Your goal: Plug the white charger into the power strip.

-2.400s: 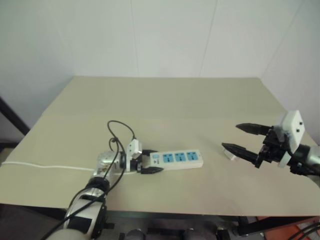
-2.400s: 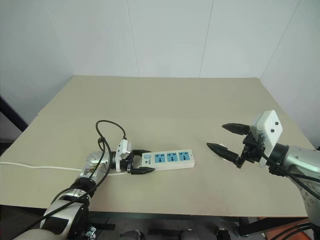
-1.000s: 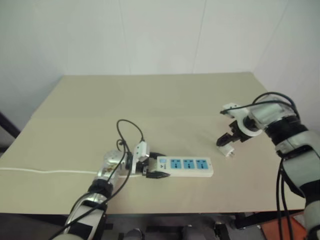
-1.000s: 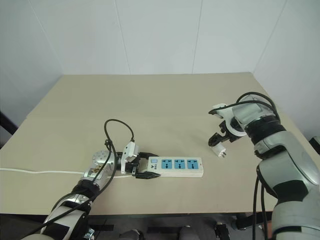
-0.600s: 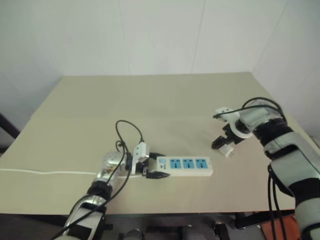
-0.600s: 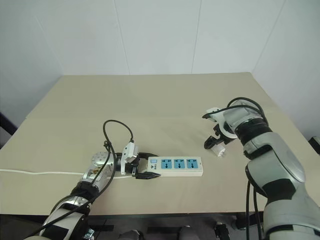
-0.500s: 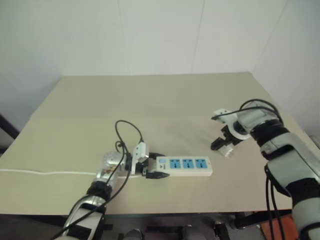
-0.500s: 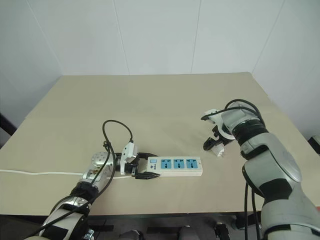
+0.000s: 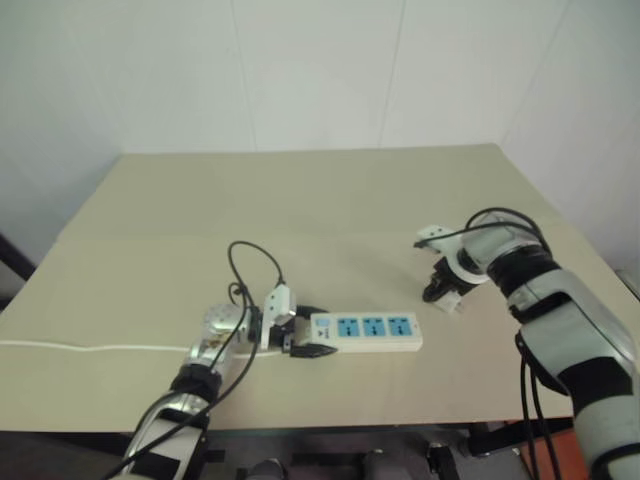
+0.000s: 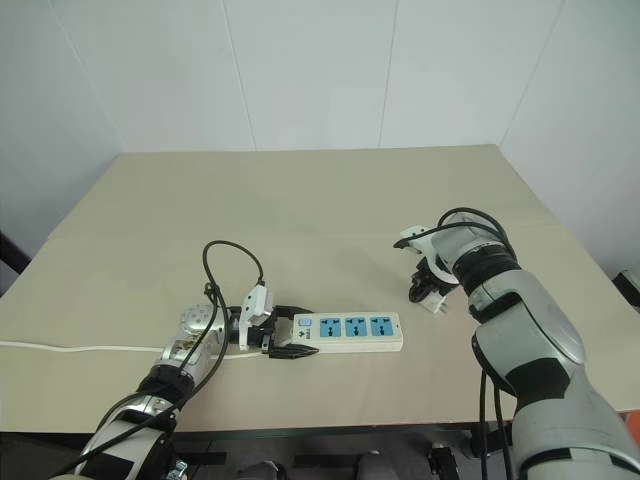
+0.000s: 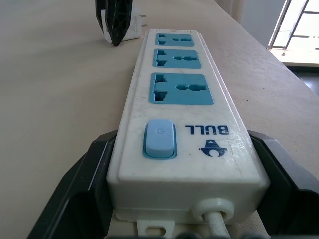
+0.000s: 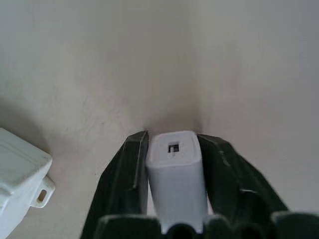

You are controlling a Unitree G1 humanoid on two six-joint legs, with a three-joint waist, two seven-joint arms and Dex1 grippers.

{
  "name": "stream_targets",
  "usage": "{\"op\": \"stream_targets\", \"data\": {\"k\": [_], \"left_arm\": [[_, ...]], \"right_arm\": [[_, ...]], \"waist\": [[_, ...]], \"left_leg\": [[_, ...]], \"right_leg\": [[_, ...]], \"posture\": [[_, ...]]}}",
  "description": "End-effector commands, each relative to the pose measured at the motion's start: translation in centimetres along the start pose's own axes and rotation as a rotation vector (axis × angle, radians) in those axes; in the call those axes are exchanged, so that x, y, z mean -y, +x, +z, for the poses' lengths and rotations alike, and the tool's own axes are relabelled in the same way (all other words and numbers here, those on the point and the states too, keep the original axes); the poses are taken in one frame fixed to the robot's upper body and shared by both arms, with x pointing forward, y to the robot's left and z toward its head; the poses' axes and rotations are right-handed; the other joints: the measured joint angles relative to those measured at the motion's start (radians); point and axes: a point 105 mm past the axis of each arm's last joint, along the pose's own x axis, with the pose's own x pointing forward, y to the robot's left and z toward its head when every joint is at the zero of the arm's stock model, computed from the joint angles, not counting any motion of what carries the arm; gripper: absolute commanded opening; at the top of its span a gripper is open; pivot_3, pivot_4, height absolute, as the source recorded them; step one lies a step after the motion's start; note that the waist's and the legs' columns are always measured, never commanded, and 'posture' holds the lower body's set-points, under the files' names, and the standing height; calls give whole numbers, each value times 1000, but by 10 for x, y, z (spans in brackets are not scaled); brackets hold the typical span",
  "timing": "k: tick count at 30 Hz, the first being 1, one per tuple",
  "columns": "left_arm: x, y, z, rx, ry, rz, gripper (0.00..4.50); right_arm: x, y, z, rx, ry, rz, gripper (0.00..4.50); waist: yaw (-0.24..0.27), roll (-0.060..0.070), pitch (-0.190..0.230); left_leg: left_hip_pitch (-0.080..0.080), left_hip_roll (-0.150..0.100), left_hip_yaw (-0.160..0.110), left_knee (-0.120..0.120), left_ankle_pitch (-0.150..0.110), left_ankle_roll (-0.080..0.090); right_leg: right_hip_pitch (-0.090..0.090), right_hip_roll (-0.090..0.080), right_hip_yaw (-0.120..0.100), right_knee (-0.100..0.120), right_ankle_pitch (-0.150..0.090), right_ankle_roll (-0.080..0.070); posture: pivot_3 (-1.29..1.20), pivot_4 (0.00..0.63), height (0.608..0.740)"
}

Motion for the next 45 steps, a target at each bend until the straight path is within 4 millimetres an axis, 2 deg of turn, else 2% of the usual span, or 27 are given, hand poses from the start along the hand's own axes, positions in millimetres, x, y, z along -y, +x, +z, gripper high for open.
{"op": "stream_targets", "data": {"k": [1, 4, 6, 10, 13, 16, 19, 22, 26, 33, 39, 45], "left_arm": [[5, -6, -17, -55, -57, 9, 3314], [4, -7, -18, -64, -57, 14, 3314], [3, -9, -18, -70, -56, 15, 3314], [-1, -12, -16, -78, -51, 15, 3314], [-5, -15, -14, -87, -44, 11, 3314], [-9, -18, -11, -101, -32, -2, 3314], [-14, -22, -8, -108, -20, -7, 3314], [-16, -26, -6, -108, -6, -10, 3314], [-16, -29, -7, -102, 3, -16, 3314], [-9, -27, -9, -83, -1, -37, 3314], [-7, -28, -9, -74, 3, -40, 3314], [-5, -30, -9, -72, 5, -40, 3314]], "right_arm": [[-2, -2, 2, 15, -15, 15, 1161], [-3, -9, 7, 47, -18, 18, 1161], [-1, -21, 18, 137, -37, 10, 1161], [-4, -58, 51, 475, -114, 20, 1161], [-12, -89, 66, 736, -110, 78, 1161], [-27, -111, 69, 974, -150, 144, 1161], [-39, -119, 69, 1131, -134, 200, 1161], [-67, -115, 61, 1220, -187, 319, 1161], [-101, -99, 54, 1277, -238, 476, 1161], [-140, -68, 52, 1296, -354, 576, 1161], [-168, -36, 50, 1247, -524, 570, 1161], [-169, -19, 54, 1236, -556, 540, 1161]], "waist": [[-2, 0, 0], [-6, 0, 0], [-6, 0, 0], [-6, 0, 0], [-9, 0, 0], [-9, -1, -1], [-15, -2, -2], [-14, -2, -1], [-15, -2, -2], [-15, -2, -2], [-14, -2, -2], [-12, -2, -2]], "left_leg": [[0, 0, 0, 0, 0, 0], [0, 0, 0, 0, 0, 0], [0, 0, 0, 0, 0, 0], [0, 0, 0, 0, 0, 0], [1, 0, 0, 0, 0, 0], [1, 0, 0, 0, 0, 0], [1, 0, 0, 0, 0, 0], [1, 0, 0, 0, 0, 0], [1, 0, 0, 0, 0, 0], [2, 1, 0, 0, 0, 0], [2, 0, 0, 0, 0, 0], [3, 0, 0, 0, 0, 0]], "right_leg": [[0, 0, 0, 0, 0, 0], [0, 0, 0, 0, 0, 0], [0, 0, 0, 0, 0, 0], [0, 0, 0, 0, 0, 0], [1, 0, 0, 0, 0, 0], [1, 0, 0, 0, 0, 0], [2, 1, 1, 0, 0, 0], [1, 1, 1, 1, 0, 0], [1, 1, 1, 0, 0, 0], [2, 1, 1, 1, 0, 0], [2, 1, 1, 1, 0, 0], [2, 1, 1, 1, 0, 0]], "posture": [[0, 150, 740], [0, 150, 740], [0, 150, 740], [0, 150, 740], [0, 150, 740], [0, 150, 740], [0, 150, 740], [0, 150, 740], [0, 150, 740], [0, 150, 740], [0, 150, 740], [0, 150, 740]]}}
